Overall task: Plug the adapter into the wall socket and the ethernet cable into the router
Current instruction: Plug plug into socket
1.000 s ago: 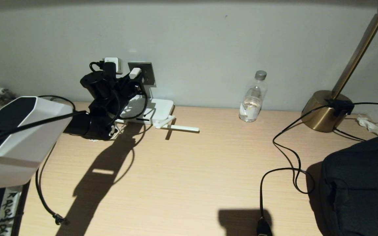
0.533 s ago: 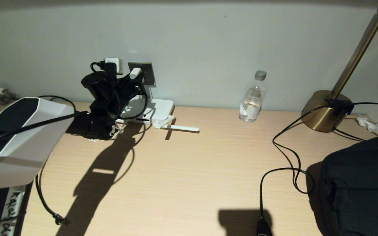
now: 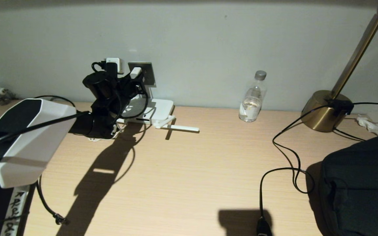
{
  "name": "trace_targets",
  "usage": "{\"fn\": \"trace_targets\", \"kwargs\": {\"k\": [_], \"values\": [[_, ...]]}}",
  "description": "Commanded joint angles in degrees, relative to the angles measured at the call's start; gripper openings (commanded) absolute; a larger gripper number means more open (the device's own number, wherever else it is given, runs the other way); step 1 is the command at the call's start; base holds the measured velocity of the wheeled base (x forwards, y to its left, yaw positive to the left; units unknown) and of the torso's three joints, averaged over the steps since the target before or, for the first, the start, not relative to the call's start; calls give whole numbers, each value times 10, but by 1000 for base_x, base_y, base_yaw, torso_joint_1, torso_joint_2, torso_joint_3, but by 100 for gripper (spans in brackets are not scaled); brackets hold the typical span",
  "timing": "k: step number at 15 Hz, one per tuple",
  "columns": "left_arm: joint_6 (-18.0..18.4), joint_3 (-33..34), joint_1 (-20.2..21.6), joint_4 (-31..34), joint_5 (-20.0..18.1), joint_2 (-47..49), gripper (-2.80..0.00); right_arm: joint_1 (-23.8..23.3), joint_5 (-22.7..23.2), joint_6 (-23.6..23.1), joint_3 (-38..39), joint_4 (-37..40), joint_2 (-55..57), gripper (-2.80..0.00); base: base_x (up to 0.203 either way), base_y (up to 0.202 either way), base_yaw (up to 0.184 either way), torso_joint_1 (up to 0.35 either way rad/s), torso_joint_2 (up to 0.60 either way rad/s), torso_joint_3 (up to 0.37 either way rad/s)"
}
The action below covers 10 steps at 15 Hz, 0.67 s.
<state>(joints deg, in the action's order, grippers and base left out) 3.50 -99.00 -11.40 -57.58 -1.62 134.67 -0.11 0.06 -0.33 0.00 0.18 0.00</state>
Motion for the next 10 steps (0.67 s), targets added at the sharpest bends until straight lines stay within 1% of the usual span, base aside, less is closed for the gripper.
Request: {"fn": "trace_targets", "kwargs": {"k": [1,5,10], "values": [[0,-3,0,3,0,2,-280,0,0,0,0,0,1,-280,0,0,0,0,0,0],[0,-3,5,7,0,6,-280,0,0,0,0,0,1,-280,0,0,0,0,0,0],[-7,-27,7,7,0,23,-280,0,0,0,0,0,1,-280,0,0,0,0,0,0]]}}
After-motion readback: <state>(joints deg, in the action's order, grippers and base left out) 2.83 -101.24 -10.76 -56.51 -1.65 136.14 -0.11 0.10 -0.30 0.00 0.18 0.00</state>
